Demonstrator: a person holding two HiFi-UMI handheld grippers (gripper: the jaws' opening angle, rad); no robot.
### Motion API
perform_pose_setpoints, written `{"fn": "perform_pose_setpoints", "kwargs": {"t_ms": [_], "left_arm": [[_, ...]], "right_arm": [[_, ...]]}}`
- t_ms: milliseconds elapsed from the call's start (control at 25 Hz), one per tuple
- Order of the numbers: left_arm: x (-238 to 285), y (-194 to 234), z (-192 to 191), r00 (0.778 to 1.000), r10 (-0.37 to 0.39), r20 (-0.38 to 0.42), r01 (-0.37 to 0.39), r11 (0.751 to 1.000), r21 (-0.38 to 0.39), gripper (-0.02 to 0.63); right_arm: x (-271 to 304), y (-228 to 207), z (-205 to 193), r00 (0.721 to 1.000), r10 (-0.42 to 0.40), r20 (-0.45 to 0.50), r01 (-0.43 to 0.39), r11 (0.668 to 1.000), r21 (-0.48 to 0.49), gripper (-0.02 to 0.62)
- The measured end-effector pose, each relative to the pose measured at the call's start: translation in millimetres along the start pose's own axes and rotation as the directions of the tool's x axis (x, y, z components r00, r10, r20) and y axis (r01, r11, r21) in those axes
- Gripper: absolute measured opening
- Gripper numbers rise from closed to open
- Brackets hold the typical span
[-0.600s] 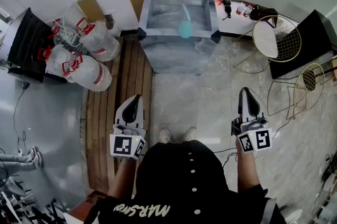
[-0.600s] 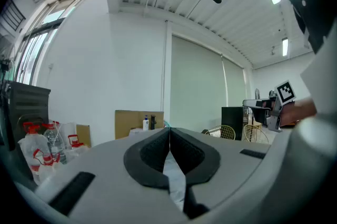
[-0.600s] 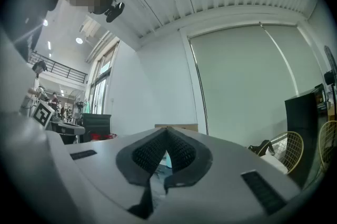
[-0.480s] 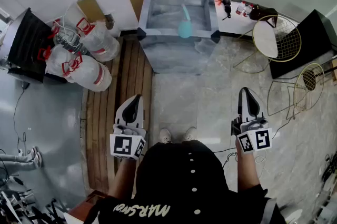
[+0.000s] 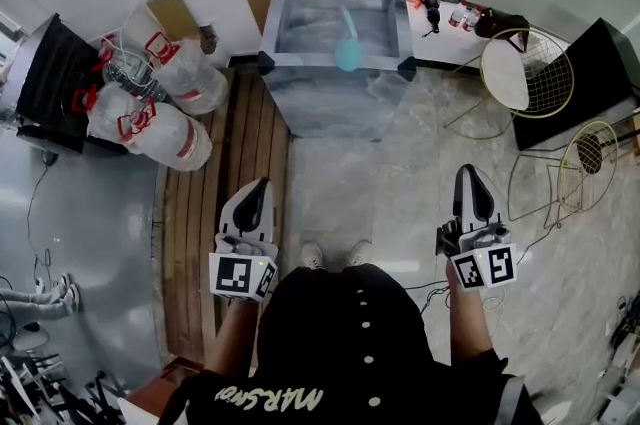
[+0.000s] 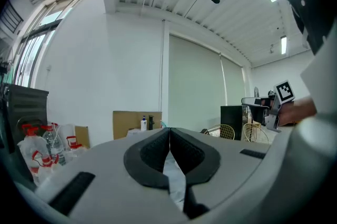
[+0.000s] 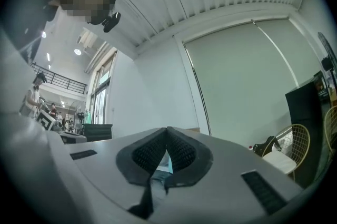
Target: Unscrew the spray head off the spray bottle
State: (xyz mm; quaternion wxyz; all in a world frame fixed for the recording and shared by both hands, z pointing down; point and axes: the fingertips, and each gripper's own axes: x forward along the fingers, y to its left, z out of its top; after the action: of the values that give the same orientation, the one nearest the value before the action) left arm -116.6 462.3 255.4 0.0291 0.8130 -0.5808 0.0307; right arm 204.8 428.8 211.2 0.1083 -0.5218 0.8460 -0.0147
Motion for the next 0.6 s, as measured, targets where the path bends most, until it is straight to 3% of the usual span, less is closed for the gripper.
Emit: {"fn": "perform_pose_setpoints", "kwargs": {"t_ms": [400,600], "left_arm": [[12,-31,-3,0.999,0.039,0.012,-0.039,0.999,-0.013,0.026],[28,-39,-11,1.0,0.012,0.002,-0.012,1.0,-0.006,0.026]], "right_arm": [[2,-27,-1,0.998,0.065,0.004,-0.065,0.998,0.012,0.011],[11,-33,-4,0.996,0.093,-0.002,-0.093,0.996,0.001,0.011]]}}
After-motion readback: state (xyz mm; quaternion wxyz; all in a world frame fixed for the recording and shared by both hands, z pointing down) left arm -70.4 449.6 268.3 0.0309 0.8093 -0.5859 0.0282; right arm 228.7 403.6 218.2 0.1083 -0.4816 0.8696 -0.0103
